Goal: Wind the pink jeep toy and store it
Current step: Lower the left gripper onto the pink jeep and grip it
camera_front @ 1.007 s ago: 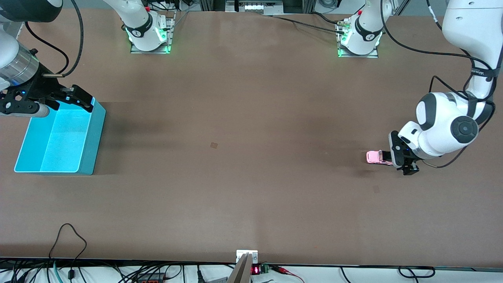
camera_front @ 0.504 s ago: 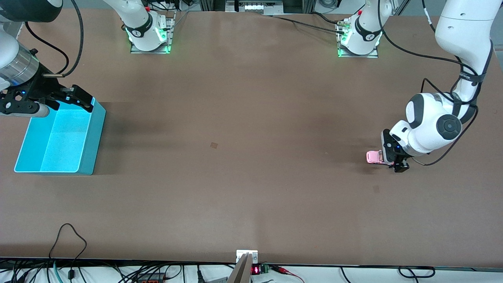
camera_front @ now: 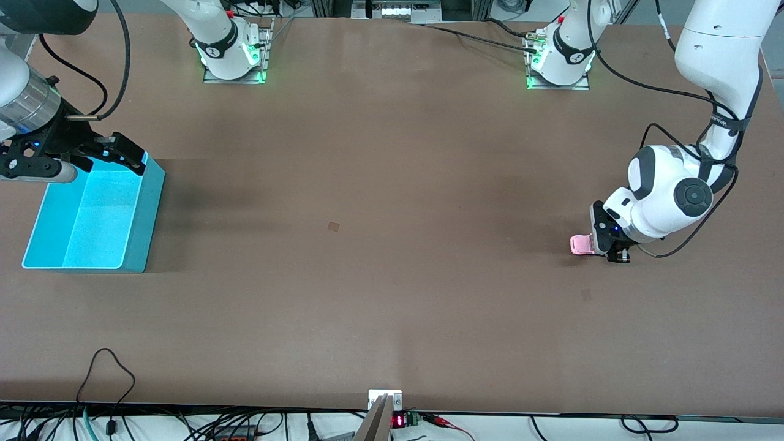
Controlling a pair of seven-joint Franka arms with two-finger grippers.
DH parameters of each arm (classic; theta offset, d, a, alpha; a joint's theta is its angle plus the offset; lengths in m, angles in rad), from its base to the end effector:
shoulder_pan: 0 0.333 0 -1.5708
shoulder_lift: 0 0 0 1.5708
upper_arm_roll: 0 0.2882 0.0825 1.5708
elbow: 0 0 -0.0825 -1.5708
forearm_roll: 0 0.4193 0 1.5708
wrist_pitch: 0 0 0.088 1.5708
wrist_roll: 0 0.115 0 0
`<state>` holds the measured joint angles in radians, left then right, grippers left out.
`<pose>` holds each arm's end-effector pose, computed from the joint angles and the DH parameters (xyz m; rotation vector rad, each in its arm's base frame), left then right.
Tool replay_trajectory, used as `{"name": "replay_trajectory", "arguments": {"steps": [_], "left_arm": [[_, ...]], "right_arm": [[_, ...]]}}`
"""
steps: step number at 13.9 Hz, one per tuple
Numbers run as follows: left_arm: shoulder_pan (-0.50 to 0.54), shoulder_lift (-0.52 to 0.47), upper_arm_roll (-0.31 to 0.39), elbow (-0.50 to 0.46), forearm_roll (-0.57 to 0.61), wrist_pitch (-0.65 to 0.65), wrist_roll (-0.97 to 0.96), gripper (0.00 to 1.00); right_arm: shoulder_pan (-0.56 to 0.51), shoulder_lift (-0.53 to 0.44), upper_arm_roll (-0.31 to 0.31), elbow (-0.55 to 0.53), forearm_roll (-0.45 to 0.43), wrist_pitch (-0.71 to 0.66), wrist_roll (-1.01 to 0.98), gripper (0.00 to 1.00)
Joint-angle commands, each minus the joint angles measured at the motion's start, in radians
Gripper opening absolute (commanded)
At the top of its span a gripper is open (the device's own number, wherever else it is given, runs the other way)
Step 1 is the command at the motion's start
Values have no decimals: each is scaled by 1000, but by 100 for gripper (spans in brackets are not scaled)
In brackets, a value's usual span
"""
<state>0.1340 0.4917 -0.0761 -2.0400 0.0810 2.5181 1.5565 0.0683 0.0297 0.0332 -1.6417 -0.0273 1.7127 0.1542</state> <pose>0.6024 0.0329 0.1363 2.2375 -2.2044 -0.0246 0.6063 0.0588 0.5474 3.1192 -0.0771 0.0691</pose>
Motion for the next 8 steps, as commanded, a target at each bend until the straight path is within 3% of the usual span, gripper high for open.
{"name": "replay_trajectory", "arguments": {"steps": [1,8], "left_arm": [[1,1,-4,-2,25,-18,-7,12],[67,28,7,9,25,-15,65,12]], "right_arm": [[10,-11,-7,-13,4,10,13,100],[10,-11,-9,-18,4,15,13,100]]}}
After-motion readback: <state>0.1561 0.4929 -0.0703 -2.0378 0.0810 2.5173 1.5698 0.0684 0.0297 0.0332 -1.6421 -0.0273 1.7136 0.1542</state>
